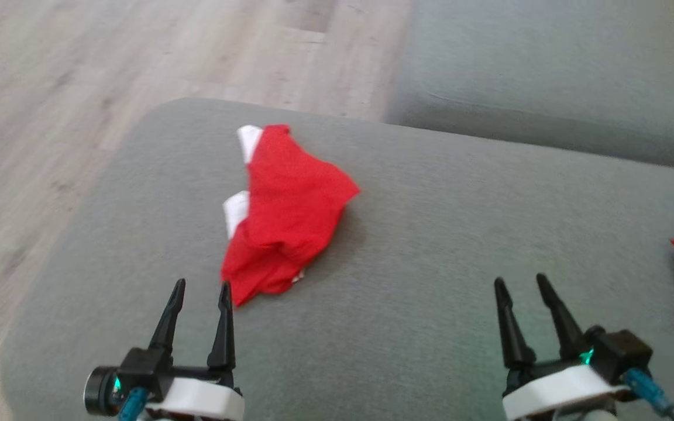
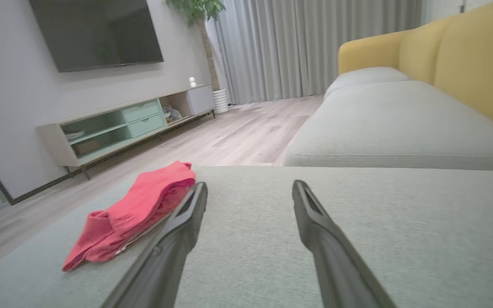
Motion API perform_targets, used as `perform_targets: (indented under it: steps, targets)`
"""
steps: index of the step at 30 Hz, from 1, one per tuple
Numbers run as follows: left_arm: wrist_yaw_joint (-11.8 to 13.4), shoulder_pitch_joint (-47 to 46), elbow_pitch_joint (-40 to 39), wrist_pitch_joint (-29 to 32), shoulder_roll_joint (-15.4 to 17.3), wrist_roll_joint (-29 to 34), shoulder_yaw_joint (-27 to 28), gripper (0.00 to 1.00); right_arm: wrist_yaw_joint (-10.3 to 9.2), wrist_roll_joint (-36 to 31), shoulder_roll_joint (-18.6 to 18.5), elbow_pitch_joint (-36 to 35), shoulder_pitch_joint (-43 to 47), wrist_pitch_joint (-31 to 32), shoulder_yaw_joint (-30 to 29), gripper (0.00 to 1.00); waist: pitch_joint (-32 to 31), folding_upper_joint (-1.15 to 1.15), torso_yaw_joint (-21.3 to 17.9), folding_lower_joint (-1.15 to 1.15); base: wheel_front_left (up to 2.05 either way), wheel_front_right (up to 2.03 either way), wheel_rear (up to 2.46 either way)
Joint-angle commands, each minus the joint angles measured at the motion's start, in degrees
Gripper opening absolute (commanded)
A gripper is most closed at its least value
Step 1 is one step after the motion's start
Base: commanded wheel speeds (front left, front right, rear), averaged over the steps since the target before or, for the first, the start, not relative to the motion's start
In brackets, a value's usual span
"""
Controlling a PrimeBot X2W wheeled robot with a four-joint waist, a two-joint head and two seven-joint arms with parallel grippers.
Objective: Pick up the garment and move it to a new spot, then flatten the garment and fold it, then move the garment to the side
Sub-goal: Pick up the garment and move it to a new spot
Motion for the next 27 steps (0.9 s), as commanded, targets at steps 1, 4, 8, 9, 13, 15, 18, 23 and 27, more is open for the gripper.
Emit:
perform_targets:
  steps: [1, 4, 8, 9, 13, 15, 18, 23, 27]
  targets:
    - [0.1, -1.0, -1.6, -0.5, 0.2, 0.6, 2.0, 1.0, -0.04, 0.4, -0.3, -1.6, -1.2, -0.6, 1.6, 1.0, -1.0, 0.0, 2.7, 0.0, 0.0, 0.0, 0.0]
    - [-0.1, -0.7, -1.5, -0.5, 0.4, 0.8, 2.3, 1.0, -0.04, 1.1, -0.3, -1.6, -0.8, -0.6, 2.1, 1.0, -1.4, 0.0, 4.9, 0.0, 0.0, 0.0, 0.0]
    - [-0.3, -0.2, -1.4, -0.5, 0.8, 1.0, 2.6, 1.0, -0.04, 1.5, -0.3, -1.5, -0.4, -0.6, 3.5, 1.0, -1.7, 0.0, 7.1, 0.0, 0.0, 0.0, 0.0]
    - [-0.4, -0.1, -1.5, -0.5, 0.9, 0.9, 2.8, 1.0, -0.04, 1.5, -0.3, -1.4, -0.2, -0.6, 3.7, 1.0, -1.7, 0.0, 7.5, 0.0, 0.0, 0.0, 0.0]
    - [-0.1, 0.2, -1.9, -0.5, 1.6, 0.6, 3.9, 1.0, -0.04, 1.8, -0.3, -1.4, 0.2, -0.6, 4.1, 1.0, -1.3, 0.0, 8.4, 0.0, 0.0, 0.0, 0.0]
    - [-0.6, 0.2, -1.6, -0.5, 2.2, 0.7, 3.7, 1.0, -0.04, 2.1, -0.3, -1.5, 0.1, -0.6, 4.2, 1.0, -0.9, 0.0, 8.4, 0.0, 0.0, 0.0, 0.0]
    - [-1.3, -0.7, -1.4, -0.4, 2.8, 0.7, 3.3, 1.0, -0.04, 2.3, -0.3, -1.7, -0.3, -0.6, 4.1, 1.0, 0.1, 0.0, 7.7, 0.0, 0.0, 0.0, 0.0]
    - [-3.5, -6.0, -1.2, 2.9, 4.7, 1.2, 1.4, 1.0, -0.04, 1.7, -0.3, -2.5, -1.6, -0.6, 2.3, 1.0, 3.9, 0.0, 5.3, 0.0, 0.0, 0.0, 0.0]
    - [-5.8, -13.2, 0.6, 9.5, 7.1, 1.2, -2.0, 1.0, -0.04, 0.7, -0.3, -3.1, -3.3, -0.6, 0.5, 1.0, 7.4, 0.0, 3.3, 0.0, 0.0, 0.0, 0.0]
